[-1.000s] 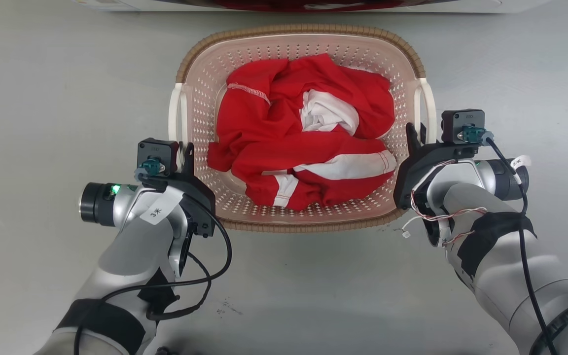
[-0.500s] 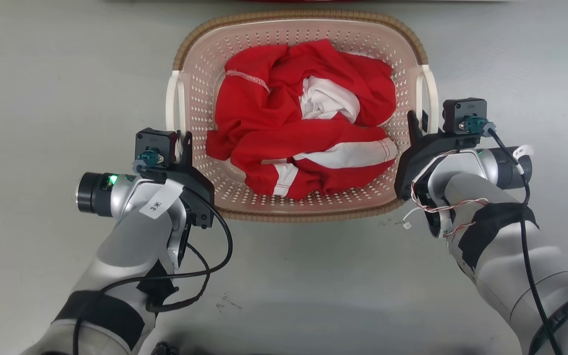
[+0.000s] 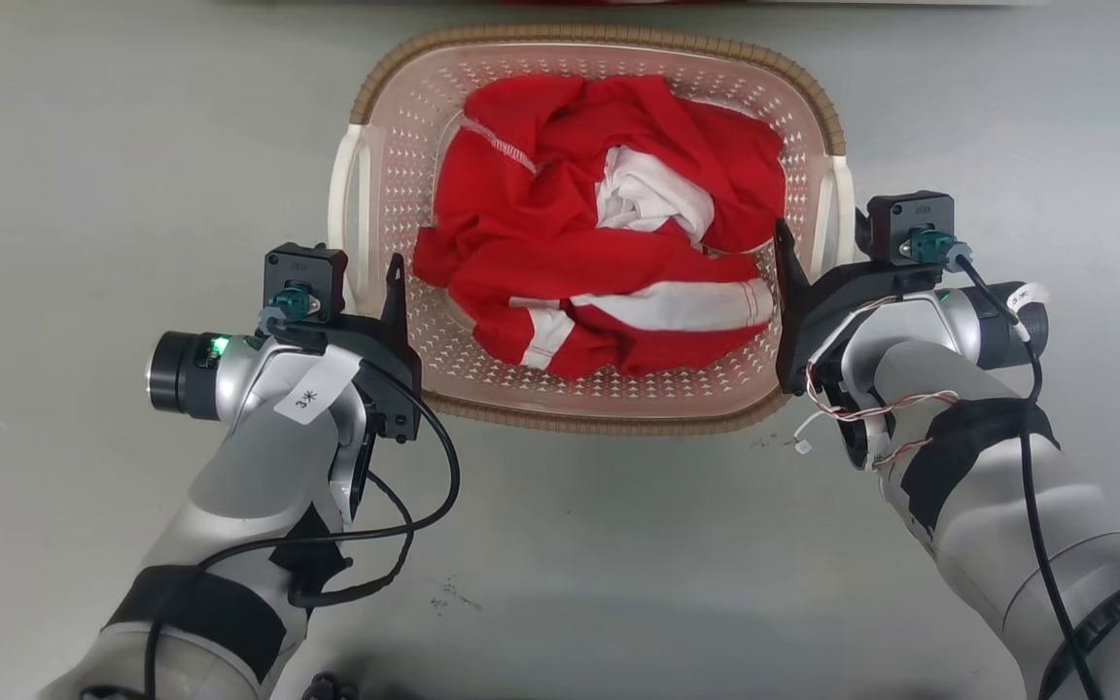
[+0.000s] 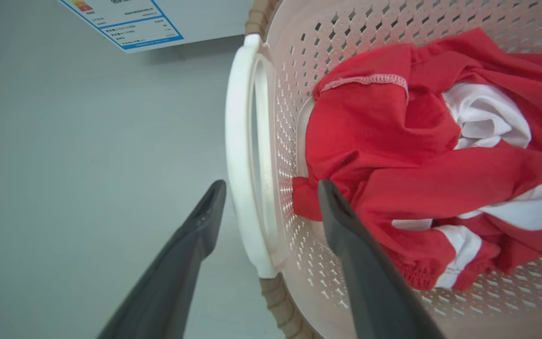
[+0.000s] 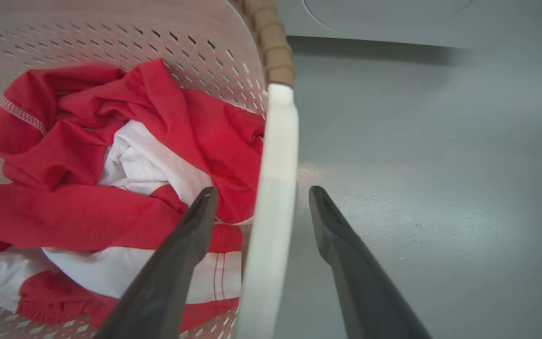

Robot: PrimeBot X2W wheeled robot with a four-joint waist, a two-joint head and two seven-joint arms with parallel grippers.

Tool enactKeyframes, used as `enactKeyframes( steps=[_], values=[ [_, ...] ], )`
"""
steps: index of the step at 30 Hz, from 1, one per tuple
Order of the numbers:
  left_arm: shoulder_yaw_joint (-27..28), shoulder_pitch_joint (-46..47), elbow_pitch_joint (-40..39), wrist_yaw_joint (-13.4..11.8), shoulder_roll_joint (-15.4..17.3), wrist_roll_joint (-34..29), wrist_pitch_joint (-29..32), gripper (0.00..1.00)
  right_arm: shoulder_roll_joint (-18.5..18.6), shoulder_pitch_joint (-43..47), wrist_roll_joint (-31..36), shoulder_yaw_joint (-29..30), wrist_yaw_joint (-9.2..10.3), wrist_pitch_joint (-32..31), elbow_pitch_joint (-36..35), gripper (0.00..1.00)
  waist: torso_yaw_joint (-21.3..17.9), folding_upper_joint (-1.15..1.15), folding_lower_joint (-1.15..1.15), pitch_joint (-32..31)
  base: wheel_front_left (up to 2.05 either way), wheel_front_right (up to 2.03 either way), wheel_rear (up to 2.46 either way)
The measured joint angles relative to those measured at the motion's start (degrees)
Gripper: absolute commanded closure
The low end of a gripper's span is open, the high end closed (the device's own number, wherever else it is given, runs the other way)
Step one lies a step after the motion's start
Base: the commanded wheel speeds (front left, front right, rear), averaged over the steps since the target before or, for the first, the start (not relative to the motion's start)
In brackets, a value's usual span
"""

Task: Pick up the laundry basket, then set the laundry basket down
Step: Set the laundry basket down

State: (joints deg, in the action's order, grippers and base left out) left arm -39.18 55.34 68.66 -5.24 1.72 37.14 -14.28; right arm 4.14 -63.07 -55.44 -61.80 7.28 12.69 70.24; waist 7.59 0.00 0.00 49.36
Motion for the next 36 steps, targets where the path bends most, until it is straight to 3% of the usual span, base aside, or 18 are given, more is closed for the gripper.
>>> enactKeyframes(
  steps=[20, 36],
  values=[
    [0.75, -0.7, 1.62, -0.3, -0.1, 0.02, -0.02, 0.0, -0.08, 0.26, 0.09, 0.11, -0.3, 0.59, 1.18, 0.0, -0.1, 0.0, 0.0, -5.89, 0.0, 0.0, 0.0],
    [2.09, -4.66, -1.04, 0.71, 1.3, 0.01, -0.02, 0.0, -0.25, 3.18, -0.49, 1.32, -2.96, 1.54, 0.09, 0.0, -0.86, 0.0, 0.0, -16.86, 0.0, 0.0, 0.0]
  ],
)
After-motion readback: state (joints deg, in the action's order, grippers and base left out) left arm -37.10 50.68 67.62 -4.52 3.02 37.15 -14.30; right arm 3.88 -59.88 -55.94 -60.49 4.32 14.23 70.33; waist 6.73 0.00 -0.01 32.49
